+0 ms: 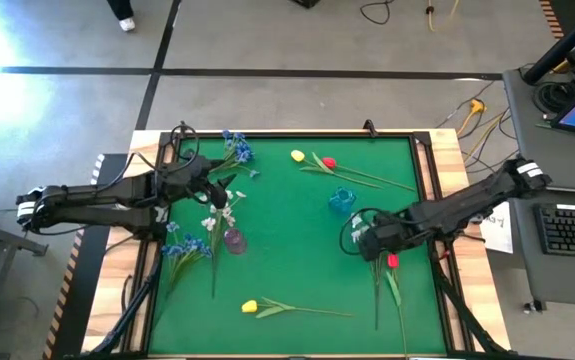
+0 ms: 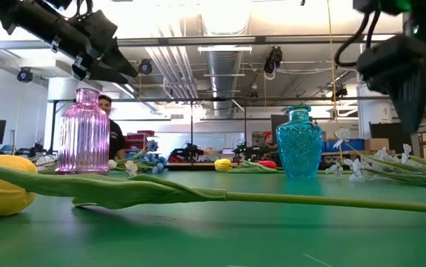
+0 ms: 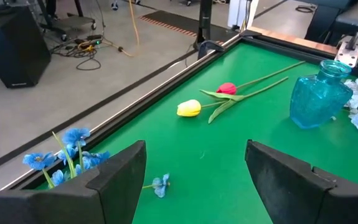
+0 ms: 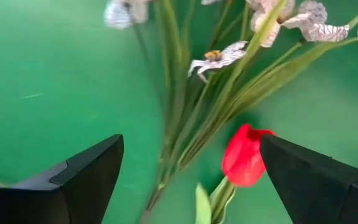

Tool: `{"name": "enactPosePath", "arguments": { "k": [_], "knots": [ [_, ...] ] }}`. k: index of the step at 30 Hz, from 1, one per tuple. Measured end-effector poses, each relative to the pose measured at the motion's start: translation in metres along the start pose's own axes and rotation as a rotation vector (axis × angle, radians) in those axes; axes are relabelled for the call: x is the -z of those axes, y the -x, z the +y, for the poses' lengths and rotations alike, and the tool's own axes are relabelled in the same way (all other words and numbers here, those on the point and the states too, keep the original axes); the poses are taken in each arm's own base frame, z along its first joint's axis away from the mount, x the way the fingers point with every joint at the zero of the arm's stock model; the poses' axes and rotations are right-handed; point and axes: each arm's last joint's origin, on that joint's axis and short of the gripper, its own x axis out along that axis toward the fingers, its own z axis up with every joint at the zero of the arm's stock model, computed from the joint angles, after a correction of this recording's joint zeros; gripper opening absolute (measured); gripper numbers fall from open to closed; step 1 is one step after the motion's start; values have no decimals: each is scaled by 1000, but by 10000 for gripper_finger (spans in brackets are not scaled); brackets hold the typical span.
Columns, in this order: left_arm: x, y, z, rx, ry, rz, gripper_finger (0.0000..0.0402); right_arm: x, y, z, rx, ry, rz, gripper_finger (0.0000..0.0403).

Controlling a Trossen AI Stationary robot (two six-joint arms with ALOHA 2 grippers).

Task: Sort flowers into vase by color
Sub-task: Put the right white flowers into the blue vase

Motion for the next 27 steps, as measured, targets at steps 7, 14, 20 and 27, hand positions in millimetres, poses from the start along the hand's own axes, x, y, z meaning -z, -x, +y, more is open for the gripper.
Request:
{"name": "enactPosePath", "arguments": {
  "k": [7, 14, 20, 27],
  "knots": [
    [0, 0, 0, 0, -5, 1, 268, -4, -24, 8, 118, 113, -43, 368],
    [1, -1, 0, 0, -9, 8, 268, -6, -44, 18, 129, 123, -50, 368],
    [2, -2, -1, 0, -11, 14, 268, -8, -58, 22, 165, 124, -70, 357],
    [3, -5, -2, -2, -19, 30, 268, -8, -58, 23, 143, 98, -91, 267]
  ]
}}
